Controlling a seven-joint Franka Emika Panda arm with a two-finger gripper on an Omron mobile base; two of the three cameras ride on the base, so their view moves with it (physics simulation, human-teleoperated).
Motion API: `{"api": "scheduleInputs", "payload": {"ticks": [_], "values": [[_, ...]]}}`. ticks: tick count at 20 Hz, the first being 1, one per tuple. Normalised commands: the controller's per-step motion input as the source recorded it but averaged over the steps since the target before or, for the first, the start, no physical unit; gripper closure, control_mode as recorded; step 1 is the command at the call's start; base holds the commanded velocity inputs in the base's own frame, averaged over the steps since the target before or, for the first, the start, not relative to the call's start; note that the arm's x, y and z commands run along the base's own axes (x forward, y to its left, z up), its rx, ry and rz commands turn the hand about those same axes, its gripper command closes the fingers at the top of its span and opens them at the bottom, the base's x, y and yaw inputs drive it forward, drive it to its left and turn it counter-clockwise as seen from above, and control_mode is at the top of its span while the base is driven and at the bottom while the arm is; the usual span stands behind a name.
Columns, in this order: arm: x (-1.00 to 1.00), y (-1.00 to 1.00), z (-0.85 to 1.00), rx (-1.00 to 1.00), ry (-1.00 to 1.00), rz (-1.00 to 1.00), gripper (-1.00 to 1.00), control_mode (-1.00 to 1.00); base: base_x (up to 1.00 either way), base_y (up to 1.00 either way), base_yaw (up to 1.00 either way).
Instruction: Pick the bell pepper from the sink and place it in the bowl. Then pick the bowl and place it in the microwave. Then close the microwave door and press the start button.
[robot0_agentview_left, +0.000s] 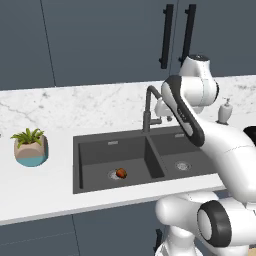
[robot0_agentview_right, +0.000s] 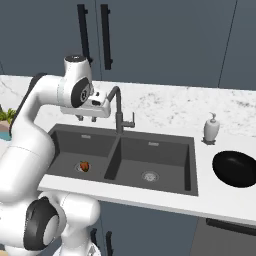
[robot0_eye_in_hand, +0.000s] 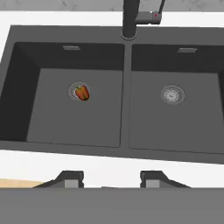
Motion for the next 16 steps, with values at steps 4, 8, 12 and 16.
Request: {"api": "scheduleInputs", "payload": {"ticks": [4,8,12,16], "values": [[-0.03,0.20,-0.03,0.00,0.00,0.00,-1.00,-1.00,0.00,0.00,0.00],[0.00,0.53,-0.29,-0.01,0.01,0.02,-1.00,-1.00,0.00,0.00,0.00],[0.00,0.71,-0.48,0.00,0.09,0.06,-1.00,-1.00,0.00,0.00,0.00],[0.22,0.87,-0.41,-0.09,0.22,0.06,-1.00,-1.00,0.00,0.00,0.00]]}}
